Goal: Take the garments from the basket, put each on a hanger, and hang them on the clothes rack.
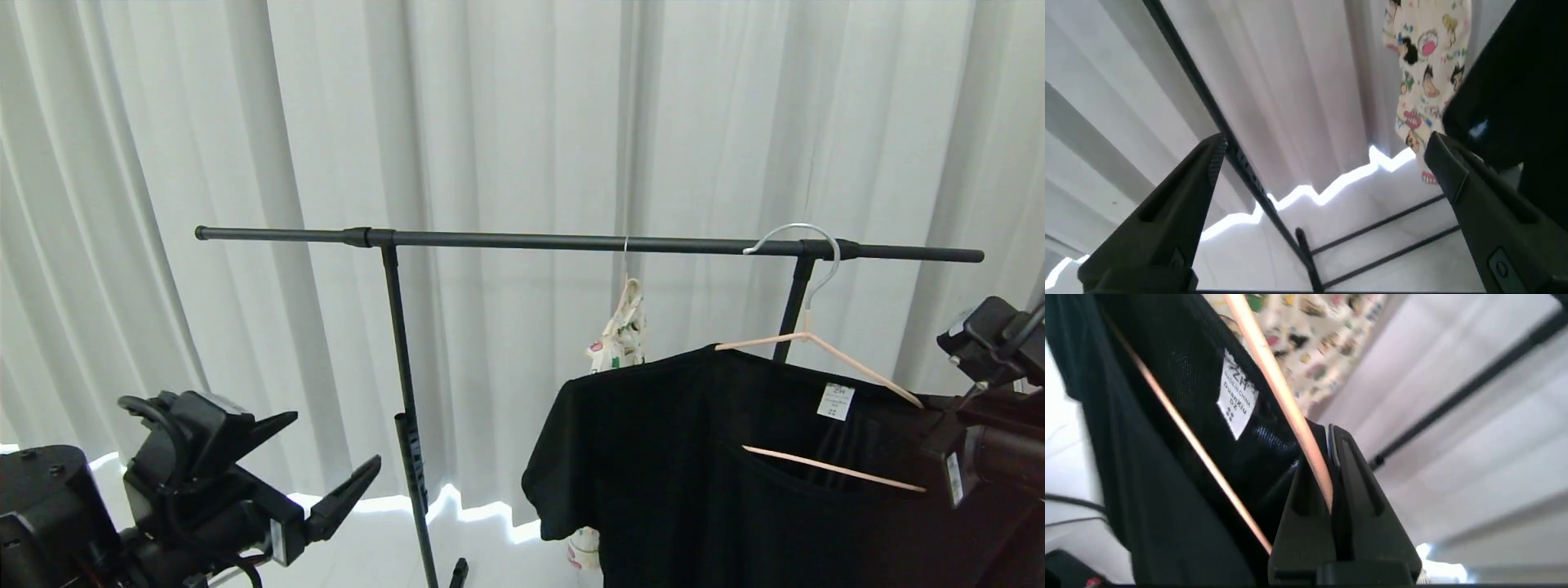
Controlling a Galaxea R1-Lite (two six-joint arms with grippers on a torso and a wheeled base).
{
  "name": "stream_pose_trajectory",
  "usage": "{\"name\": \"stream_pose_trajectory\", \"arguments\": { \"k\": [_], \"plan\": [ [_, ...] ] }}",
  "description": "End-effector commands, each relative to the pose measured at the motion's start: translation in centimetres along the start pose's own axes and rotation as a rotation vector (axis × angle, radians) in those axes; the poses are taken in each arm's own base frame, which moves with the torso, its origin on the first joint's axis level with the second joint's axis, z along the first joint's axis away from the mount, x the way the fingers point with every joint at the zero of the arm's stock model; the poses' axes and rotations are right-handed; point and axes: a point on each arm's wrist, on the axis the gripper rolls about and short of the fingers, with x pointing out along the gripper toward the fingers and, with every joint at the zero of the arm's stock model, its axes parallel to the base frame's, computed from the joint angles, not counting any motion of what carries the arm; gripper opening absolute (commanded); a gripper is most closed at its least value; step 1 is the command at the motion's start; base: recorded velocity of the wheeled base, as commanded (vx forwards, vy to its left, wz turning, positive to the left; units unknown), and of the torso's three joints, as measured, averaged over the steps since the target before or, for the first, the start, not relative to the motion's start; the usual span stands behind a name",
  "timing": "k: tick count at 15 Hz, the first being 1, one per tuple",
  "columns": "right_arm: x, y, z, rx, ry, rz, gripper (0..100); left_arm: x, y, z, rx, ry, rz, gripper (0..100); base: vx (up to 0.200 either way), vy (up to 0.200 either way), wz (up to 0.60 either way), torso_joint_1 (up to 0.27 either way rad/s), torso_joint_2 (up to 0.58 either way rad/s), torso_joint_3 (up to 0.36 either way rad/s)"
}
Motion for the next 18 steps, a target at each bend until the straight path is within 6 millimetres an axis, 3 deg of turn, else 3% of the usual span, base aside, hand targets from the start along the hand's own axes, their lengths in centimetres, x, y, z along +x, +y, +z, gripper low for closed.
{"name": "stream_pose_trajectory", "arguments": {
  "k": [1,7,9,11,16,18],
  "plan": [
    [-0.3,0.0,-0.1,0.0,0.008,-0.024,0,0.1,0.6,1.6,-0.012,-0.07,0.086,100,0.0,0.0,0.0,0.0,0.0,0.0],
    [-3.3,0.6,-1.6,0.011,0.14,-0.087,0,-0.2,2.0,3.0,-0.093,-0.023,0.214,100,0.0,0.0,0.0,0.0,0.0,0.0],
    [-4.1,0.7,-2.2,0.018,0.19,-0.114,0,-1.1,2.1,3.3,-0.139,0.117,0.202,100,0.0,0.0,0.0,0.0,0.0,0.0],
    [-4.7,0.6,-2.7,0.041,0.235,-0.158,0,-2.5,2.1,1.9,-0.166,0.308,0.202,100,0.0,0.0,0.0,0.0,0.0,0.0],
    [-5.5,-1.3,-3.9,0.134,0.368,-0.36,0,-2.9,1.8,1.0,-0.158,0.344,0.215,100,0.0,0.0,0.0,0.0,0.0,0.0],
    [-5.0,-2.5,-3.4,0.164,0.383,-0.41,0,-3.1,1.9,1.3,-0.154,0.331,0.236,100,0.0,0.0,0.0,0.0,0.0,0.0]
  ]
}}
